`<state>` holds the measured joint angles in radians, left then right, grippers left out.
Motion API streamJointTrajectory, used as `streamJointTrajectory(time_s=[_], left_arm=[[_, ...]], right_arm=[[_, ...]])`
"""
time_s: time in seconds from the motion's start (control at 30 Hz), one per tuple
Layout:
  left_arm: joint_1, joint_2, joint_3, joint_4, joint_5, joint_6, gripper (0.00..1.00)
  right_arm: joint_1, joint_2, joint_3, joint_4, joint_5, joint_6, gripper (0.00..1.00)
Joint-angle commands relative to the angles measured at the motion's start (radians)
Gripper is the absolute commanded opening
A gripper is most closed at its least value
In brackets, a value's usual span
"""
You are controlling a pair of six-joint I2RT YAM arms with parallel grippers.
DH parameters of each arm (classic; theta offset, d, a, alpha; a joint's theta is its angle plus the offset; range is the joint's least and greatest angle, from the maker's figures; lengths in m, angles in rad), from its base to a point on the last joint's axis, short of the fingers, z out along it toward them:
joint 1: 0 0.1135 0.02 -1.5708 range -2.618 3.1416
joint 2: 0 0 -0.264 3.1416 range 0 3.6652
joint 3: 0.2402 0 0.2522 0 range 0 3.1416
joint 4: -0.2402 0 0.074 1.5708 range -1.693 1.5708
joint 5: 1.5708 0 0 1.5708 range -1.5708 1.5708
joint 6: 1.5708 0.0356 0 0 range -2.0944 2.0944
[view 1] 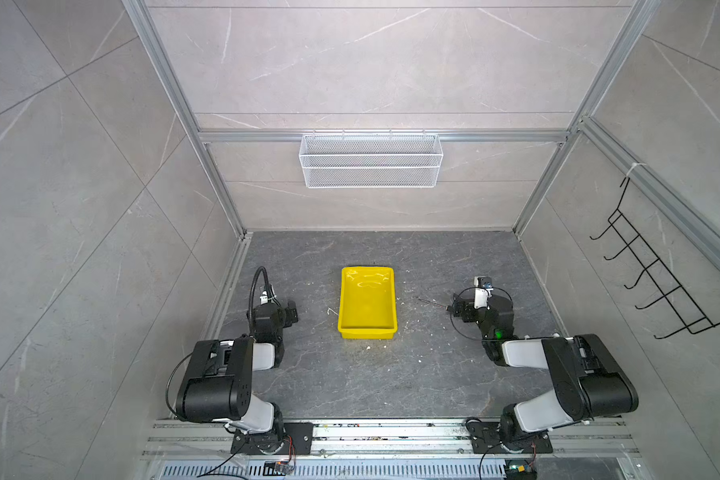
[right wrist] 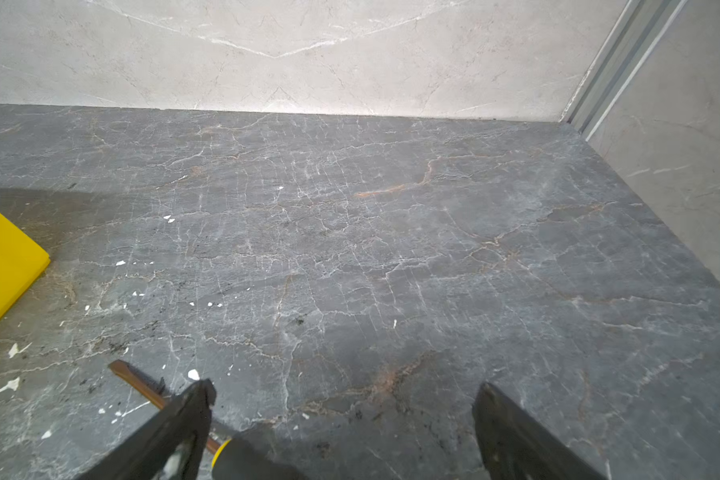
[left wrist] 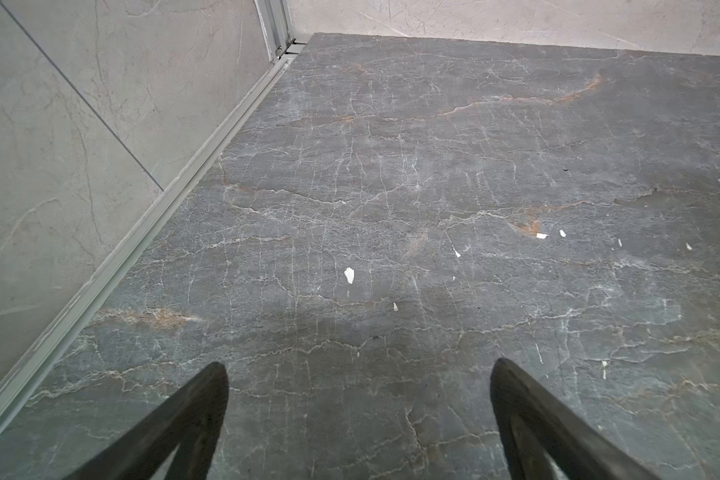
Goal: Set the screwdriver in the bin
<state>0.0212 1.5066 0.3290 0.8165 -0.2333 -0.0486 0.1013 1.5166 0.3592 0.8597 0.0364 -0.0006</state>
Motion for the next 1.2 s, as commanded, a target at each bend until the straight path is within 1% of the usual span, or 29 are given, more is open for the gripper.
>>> streamJointTrajectory(time_s=[0.0,1.17], left_arm=[[-0.001,-0.006,0.018,0.055,-0.007,0.007,1.00],[-0.002,-0.007,0.017,0.055,-0.006,0.007,1.00]], right_arm=[[-0.003,0.001,0.018,-0.017,-0.009,-0.015,0.99],[0.002,-0.004,0.012,-0.008,-0.007,-0.027,0.99]])
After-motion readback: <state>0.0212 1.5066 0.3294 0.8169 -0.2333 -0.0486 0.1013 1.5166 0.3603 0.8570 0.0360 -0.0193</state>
